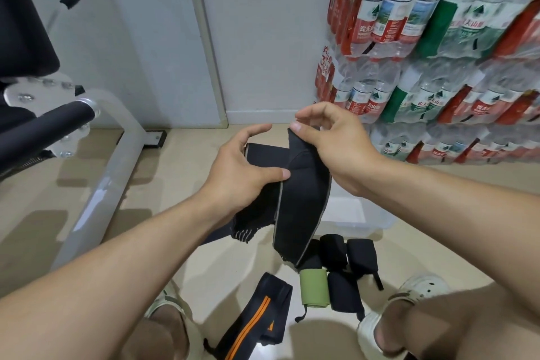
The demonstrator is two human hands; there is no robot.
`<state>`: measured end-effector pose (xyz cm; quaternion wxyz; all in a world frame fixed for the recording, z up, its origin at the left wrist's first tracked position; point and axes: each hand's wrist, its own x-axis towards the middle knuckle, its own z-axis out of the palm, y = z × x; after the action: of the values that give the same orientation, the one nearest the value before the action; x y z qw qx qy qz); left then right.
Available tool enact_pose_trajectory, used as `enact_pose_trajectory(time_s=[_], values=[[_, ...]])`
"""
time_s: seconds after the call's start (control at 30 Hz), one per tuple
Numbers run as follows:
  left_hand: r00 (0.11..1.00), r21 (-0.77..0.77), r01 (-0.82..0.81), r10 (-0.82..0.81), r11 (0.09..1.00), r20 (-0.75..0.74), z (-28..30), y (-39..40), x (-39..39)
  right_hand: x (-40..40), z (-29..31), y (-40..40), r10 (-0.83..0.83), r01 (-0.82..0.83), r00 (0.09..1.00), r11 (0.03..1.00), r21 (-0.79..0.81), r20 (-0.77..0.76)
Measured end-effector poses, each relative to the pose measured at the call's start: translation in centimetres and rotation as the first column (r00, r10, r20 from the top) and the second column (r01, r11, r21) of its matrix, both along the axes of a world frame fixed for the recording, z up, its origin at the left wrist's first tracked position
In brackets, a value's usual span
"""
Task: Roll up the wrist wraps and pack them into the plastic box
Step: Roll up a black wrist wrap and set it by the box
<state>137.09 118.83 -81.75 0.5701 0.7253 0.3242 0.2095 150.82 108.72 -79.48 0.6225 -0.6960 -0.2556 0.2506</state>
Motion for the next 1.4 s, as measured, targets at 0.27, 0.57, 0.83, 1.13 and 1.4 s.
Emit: enact_pose_trajectory(time_s=[0.27,0.57,0.83,1.13,1.4], values=[[0.999,-0.02,-0.021,0.021,1.0,0.041,-0.5,1.6,0.0,0.7,0.5,-1.0,0.051,-0.118,0.948,0.973,-0.196,-0.315],[0.947,-0.216,-0.256,0.289,0.942,0.139,0.0,3.3,-0.2,1.3,0.3,-1.4,0.208,-0.218,0.971,0.972,-0.083,-0.119],[0.944,-0.405,-0.268,0.323,0.874,0.073,2.3,1.9,-0.4,-0.5,-1.0,-1.6,0.458,-0.521,0.844,0.824,-0.224,-0.279],[0.992,-0.447,-0.058,0.101,0.893,0.073,1.7,1.1,-0.4,0.7,-0.6,-0.8,0.274,-0.334,0.882,0.938,-0.097,-0.384],[0.928,-0.479,-0.235,0.342,0.846,0.149,1.5,1.6,0.0,0.6,-0.3,-1.0,0.267,-0.313,0.905,0.945,-0.095,-0.33]])
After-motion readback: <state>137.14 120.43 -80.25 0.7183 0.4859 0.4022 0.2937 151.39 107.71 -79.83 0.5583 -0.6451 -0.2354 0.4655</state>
